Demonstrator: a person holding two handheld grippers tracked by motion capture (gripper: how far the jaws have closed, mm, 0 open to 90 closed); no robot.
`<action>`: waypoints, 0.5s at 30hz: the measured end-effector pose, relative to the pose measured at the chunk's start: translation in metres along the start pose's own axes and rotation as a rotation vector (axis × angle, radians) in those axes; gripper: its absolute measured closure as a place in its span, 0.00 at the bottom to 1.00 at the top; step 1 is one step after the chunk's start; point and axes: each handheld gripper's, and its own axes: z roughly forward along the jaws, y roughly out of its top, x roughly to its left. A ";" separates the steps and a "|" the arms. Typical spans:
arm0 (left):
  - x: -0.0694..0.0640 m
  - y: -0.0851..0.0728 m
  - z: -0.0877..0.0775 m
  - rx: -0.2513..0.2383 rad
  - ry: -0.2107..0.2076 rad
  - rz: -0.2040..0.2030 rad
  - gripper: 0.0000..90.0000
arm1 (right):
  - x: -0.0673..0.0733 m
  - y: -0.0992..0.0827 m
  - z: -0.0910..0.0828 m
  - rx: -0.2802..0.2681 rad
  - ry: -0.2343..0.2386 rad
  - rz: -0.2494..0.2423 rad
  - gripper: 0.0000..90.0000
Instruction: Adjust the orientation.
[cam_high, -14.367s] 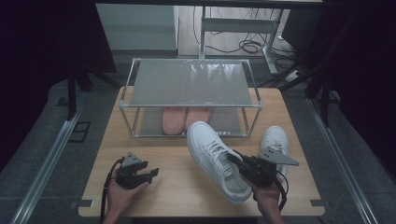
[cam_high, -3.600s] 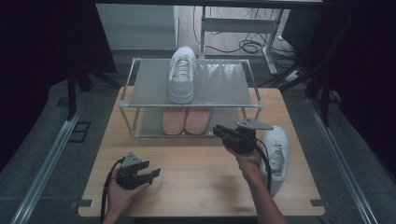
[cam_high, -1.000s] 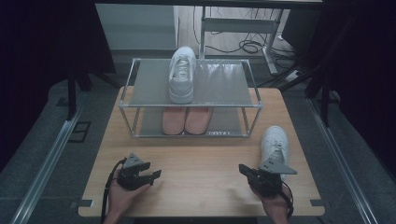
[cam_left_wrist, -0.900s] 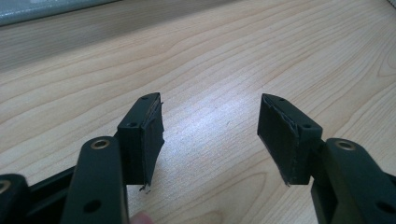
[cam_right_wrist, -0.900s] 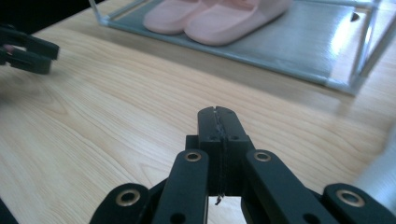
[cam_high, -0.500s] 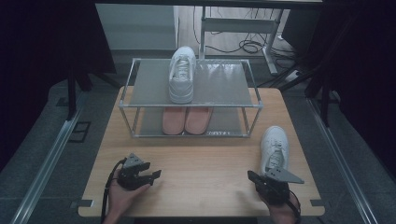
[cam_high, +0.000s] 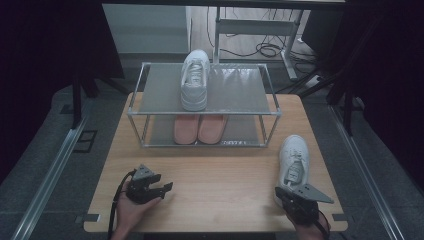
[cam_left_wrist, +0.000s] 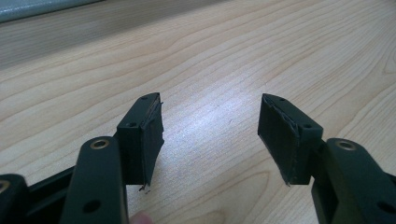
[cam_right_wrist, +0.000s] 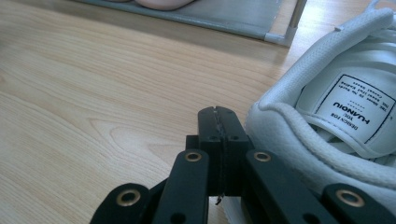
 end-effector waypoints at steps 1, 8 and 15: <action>0.000 0.000 0.000 0.000 0.000 0.000 0.45 | 0.000 0.000 0.000 0.000 0.000 0.001 1.00; 0.001 0.000 -0.001 -0.005 0.002 -0.006 0.45 | -0.001 -0.005 -0.006 -0.007 -0.016 0.002 1.00; 0.000 0.000 0.000 -0.003 -0.001 0.000 0.45 | -0.012 -0.014 -0.020 -0.009 -0.046 0.028 1.00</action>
